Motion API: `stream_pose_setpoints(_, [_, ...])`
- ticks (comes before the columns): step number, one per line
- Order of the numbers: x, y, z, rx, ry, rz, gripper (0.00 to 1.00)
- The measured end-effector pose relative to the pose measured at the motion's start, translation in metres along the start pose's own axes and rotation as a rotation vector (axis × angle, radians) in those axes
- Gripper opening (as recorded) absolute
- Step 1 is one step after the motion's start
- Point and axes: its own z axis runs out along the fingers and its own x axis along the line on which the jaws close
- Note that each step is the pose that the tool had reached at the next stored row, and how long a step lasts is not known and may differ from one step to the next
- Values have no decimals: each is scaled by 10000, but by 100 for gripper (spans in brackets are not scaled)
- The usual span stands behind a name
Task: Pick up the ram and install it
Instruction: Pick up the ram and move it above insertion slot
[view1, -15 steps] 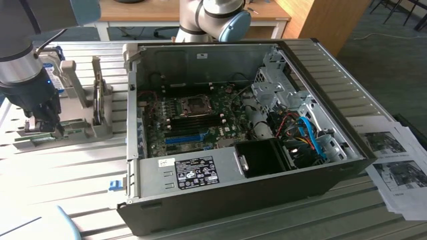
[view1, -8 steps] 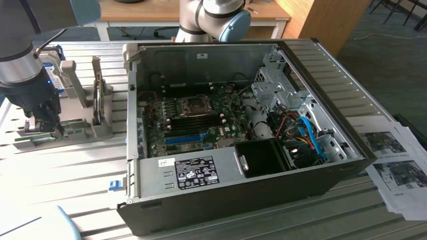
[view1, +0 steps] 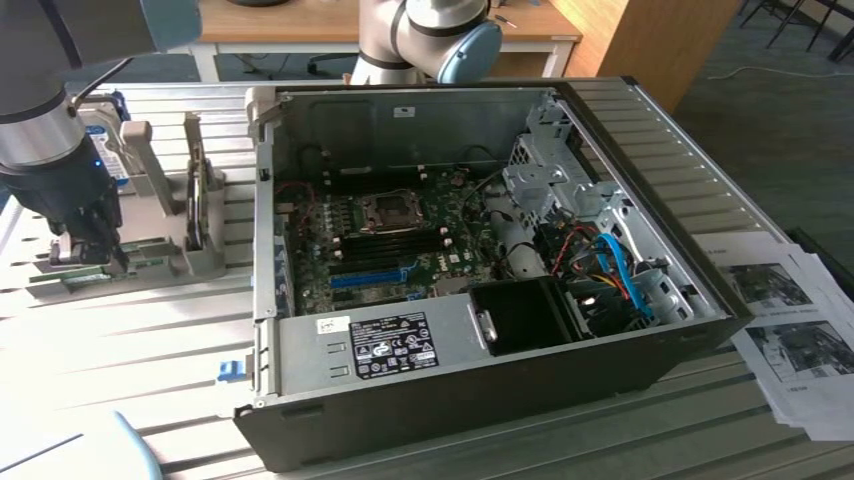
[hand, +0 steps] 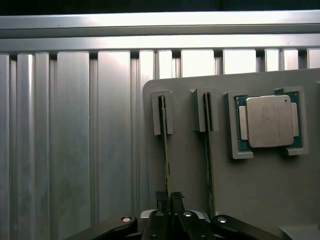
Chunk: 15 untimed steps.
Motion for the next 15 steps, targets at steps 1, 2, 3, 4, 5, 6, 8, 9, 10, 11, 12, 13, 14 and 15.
stream_pose_setpoints(1, [0,0,0,1,1,-49,12])
stream_pose_setpoints(2, [0,0,0,3,1,-108,12])
stream_pose_setpoints(3, [0,0,0,5,2,-170,12])
stream_pose_setpoints(4, [0,0,0,7,3,-245,12])
stream_pose_setpoints(5, [0,0,0,9,3,-318,12])
stream_pose_setpoints(6, [0,0,0,11,5,-387,12])
stream_pose_setpoints(8, [0,0,0,13,7,-495,12])
stream_pose_setpoints(9, [0,0,0,13,7,-498,12])
stream_pose_setpoints(10, [0,0,0,14,7,-498,12])
stream_pose_setpoints(11, [0,0,0,13,7,-499,12])
stream_pose_setpoints(12, [0,0,0,13,7,-498,12])
stream_pose_setpoints(13, [0,0,0,13,7,-499,12])
stream_pose_setpoints(14, [0,0,-1,14,7,-498,12])
stream_pose_setpoints(15, [0,0,-4,13,8,-498,12])
